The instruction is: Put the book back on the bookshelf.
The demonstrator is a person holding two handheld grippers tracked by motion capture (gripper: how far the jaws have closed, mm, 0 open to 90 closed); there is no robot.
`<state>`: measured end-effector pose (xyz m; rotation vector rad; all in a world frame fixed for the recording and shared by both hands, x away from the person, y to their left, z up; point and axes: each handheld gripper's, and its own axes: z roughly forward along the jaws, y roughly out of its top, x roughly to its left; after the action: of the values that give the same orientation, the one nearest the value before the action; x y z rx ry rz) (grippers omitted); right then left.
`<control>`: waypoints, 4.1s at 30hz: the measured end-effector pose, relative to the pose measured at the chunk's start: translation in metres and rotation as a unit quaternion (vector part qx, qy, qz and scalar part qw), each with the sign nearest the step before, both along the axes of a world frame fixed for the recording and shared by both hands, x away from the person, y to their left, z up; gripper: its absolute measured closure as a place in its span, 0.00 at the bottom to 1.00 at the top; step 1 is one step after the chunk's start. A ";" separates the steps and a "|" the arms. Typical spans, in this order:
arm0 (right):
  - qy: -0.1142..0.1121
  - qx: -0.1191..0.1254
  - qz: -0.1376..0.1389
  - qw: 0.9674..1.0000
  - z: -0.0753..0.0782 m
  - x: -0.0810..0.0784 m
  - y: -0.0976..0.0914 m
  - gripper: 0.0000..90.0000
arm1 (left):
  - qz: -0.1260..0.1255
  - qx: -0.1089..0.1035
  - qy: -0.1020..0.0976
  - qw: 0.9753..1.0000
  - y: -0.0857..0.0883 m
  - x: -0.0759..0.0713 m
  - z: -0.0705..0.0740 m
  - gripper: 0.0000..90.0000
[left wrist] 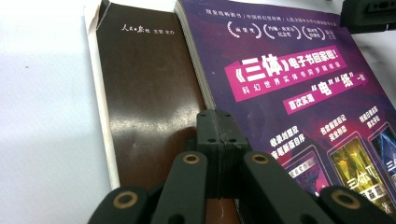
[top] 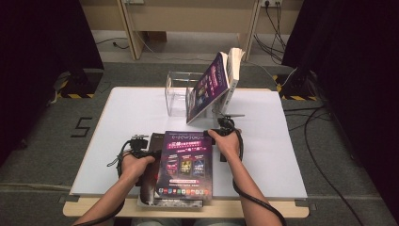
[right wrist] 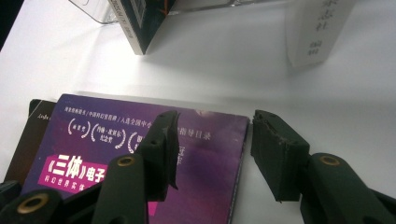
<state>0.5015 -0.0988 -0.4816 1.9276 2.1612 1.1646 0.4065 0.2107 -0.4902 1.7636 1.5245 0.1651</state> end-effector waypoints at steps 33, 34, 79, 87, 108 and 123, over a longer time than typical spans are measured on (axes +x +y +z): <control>0.008 0.015 0.008 1.000 -0.002 0.004 -0.003 0.61 | -0.018 0.023 -0.001 1.000 -0.011 0.004 0.002 1.00; 0.010 0.019 0.006 1.000 -0.003 0.004 -0.004 0.63 | -0.018 0.024 -0.001 1.000 -0.012 0.004 0.003 1.00; 0.040 0.027 0.014 0.999 0.003 -0.002 -0.008 0.70 | -0.037 0.068 -0.001 0.997 -0.017 0.010 0.008 1.00; 0.040 0.042 0.018 0.998 0.007 -0.004 -0.011 0.73 | -0.038 0.070 0.001 0.997 -0.017 0.011 0.008 1.00; 0.051 0.034 0.028 0.998 0.004 -0.004 -0.008 0.72 | -0.044 0.080 0.003 0.996 -0.018 0.013 0.009 1.00; 0.030 0.042 0.039 0.998 0.014 -0.008 -0.007 0.85 | -0.038 0.087 -0.002 0.995 -0.018 0.016 0.010 1.00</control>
<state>0.4931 -0.1063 -0.4677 1.9526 2.2724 1.2449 0.4220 0.1924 -0.4807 1.9545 1.4753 0.2696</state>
